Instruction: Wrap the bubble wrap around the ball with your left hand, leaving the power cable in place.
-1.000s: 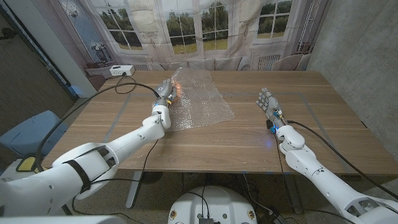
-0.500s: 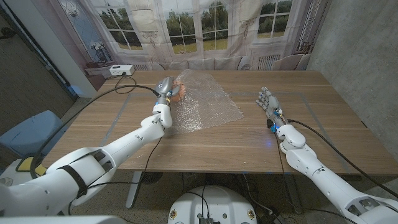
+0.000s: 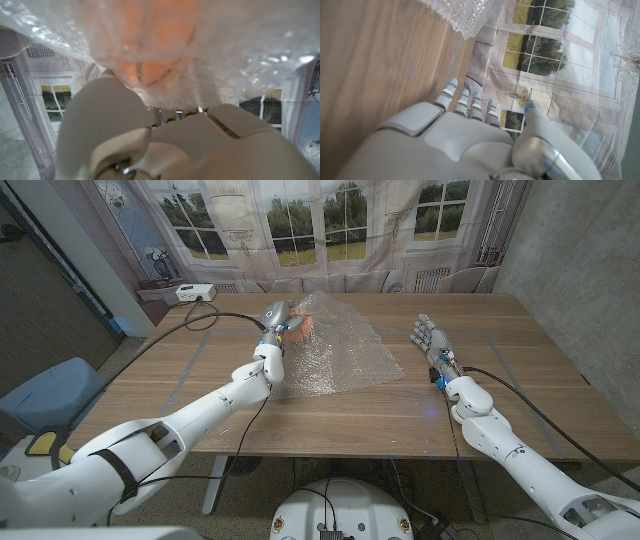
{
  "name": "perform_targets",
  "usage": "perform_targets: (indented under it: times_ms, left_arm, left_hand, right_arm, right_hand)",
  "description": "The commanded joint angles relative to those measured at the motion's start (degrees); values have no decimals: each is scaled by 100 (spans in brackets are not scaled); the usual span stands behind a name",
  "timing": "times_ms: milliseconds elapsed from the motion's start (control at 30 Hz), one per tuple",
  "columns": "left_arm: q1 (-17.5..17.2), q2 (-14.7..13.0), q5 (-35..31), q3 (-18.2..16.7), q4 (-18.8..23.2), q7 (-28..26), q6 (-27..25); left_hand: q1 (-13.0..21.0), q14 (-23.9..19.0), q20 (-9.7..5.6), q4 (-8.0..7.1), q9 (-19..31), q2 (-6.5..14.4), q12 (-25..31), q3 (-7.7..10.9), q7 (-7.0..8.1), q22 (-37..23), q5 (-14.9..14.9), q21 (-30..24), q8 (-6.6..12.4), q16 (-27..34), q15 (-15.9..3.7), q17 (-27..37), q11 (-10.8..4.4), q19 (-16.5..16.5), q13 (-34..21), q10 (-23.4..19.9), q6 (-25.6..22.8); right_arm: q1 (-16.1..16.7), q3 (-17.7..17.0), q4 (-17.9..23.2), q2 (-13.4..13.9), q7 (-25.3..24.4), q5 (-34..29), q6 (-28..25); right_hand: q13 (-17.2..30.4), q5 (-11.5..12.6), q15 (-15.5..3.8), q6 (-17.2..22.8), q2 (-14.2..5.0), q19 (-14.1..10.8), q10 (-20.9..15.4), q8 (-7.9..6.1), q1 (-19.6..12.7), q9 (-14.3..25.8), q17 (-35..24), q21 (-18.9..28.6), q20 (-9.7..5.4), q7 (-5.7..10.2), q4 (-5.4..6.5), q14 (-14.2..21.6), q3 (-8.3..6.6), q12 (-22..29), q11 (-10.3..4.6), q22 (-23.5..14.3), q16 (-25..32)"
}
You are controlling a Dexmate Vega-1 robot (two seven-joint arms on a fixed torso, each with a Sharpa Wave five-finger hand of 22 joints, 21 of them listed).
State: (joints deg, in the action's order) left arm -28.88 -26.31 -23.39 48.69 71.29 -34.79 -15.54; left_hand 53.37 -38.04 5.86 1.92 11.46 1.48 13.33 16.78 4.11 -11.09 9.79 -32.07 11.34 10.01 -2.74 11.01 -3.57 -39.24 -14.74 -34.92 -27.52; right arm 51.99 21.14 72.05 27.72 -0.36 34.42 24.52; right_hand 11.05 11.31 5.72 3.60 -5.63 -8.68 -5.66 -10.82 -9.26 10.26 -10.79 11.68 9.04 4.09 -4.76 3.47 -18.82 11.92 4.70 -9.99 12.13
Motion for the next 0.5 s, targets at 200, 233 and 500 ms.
perform_targets:
  times_ms: [200,233,500]
  left_arm:
    - [428,-378,-978,775,1251,2201,-2911]
    - [432,-381,-985,781,1258,2227,-2927]
    - [347,-856,-1090,649,2447,2904,-3537]
  left_hand:
    - [-1487,2829,654,-391,-66,-367,-263,-725,233,55,138,1514,-142,-1,653,-3,340,2603,132,2644,2592]
    - [-1550,2946,655,-414,-66,-351,-265,-745,235,53,134,1597,-142,-1,702,-2,372,2738,134,2776,2709]
    - [-1887,4253,662,-489,-64,-124,-247,-795,80,38,90,2136,-121,-15,1149,4,709,3849,115,4010,3704]
  right_arm:
    - [217,-123,177,99,16,114,65]
    - [218,-124,178,99,16,115,64]
    - [294,-174,225,127,53,172,107]
  right_hand:
    - [30,17,24,42,20,-53,-58,-29,-45,28,-22,13,12,38,-19,45,-46,13,-8,-26,5]
    - [30,17,31,39,20,-52,-59,-27,-43,28,-23,12,9,34,-19,55,-47,12,-9,-26,7]
    - [31,13,29,46,15,-59,-56,-27,-25,28,-29,12,11,38,-9,62,-46,7,-13,-26,7]
